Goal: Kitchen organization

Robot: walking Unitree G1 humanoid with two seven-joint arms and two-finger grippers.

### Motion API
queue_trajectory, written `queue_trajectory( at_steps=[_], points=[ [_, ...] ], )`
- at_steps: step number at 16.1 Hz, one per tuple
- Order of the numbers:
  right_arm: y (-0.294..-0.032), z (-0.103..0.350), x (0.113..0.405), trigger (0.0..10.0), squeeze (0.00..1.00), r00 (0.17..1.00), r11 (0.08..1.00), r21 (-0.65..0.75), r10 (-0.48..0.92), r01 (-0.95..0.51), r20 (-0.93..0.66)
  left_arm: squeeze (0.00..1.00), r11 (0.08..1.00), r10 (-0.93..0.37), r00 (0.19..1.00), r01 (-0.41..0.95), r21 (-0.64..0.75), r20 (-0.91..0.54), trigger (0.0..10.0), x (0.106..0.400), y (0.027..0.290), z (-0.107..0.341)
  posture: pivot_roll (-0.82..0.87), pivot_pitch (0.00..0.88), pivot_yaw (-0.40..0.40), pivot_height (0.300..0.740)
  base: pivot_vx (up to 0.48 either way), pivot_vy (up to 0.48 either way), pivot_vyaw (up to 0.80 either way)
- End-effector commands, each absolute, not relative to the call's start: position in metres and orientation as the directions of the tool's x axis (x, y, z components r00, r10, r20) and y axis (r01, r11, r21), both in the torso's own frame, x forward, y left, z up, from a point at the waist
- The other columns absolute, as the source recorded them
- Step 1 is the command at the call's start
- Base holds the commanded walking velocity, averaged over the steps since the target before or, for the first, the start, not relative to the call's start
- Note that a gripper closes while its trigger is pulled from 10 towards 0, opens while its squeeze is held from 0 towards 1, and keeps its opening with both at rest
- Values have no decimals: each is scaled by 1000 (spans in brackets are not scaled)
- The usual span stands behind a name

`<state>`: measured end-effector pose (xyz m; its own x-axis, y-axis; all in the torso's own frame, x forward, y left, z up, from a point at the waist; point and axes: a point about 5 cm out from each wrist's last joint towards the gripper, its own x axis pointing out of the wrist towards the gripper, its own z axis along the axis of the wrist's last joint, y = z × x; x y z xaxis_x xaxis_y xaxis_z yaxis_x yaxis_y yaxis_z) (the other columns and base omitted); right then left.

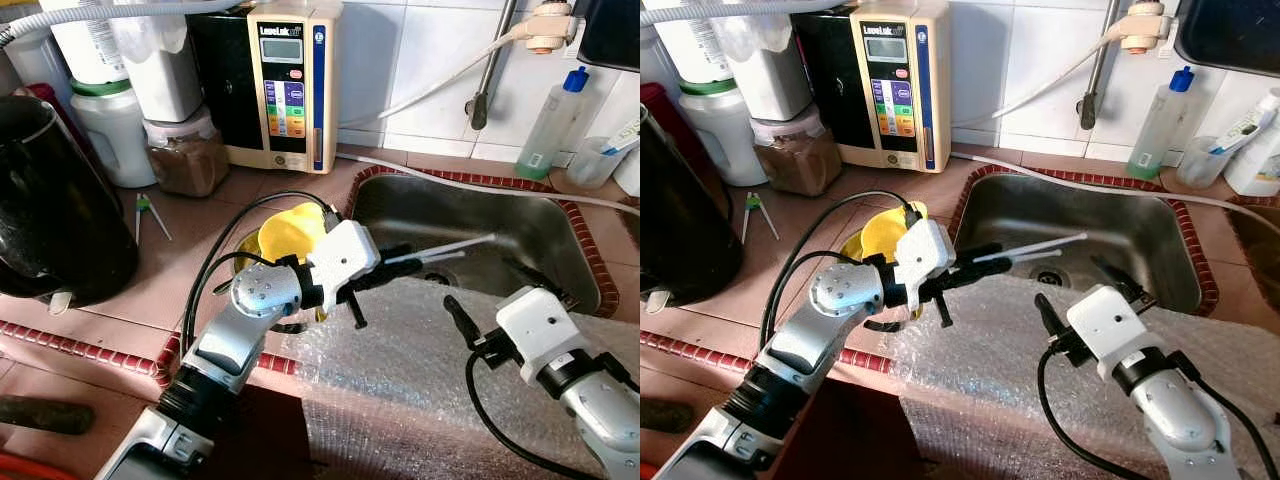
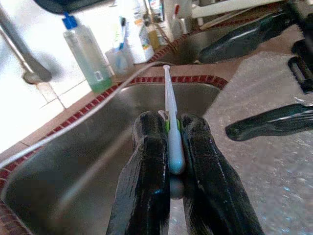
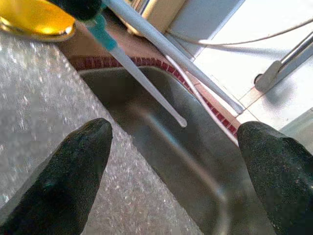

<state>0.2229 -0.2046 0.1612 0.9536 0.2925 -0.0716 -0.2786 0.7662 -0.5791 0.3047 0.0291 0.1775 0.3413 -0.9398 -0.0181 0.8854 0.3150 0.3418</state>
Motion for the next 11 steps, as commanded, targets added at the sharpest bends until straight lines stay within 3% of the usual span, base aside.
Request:
queue_trajectory(
  at_steps=[1, 4, 6, 11],
  points=[
    [-207, 161, 225, 10000, 0, 957, 757, -596, 282, -267, -70, 0, 292, -945, 325, 892, 344, -39, 0, 302, 28, 176, -105, 34, 45, 740, 0, 0, 0],
    [-211, 153, 234, 10000, 0, 956, 744, -611, 280, -272, -85, 0, 266, -953, 300, 901, 342, -49, 0, 298, 31, 176, -99, 37, 48, 740, 0, 0, 0],
    [-218, 148, 249, 0, 0, 959, 744, -614, 270, -264, -86, 0, 240, -961, 273, 909, 341, -50, 0, 295, 32, 180, -86, 38, 47, 740, 0, 0, 0],
    [-221, 155, 275, 0, 0, 957, 724, -642, 287, -251, -50, 0, 245, -962, 270, 909, 336, -31, 0, 293, 32, 185, -74, 42, 43, 740, 0, 0, 0]
  ],
)
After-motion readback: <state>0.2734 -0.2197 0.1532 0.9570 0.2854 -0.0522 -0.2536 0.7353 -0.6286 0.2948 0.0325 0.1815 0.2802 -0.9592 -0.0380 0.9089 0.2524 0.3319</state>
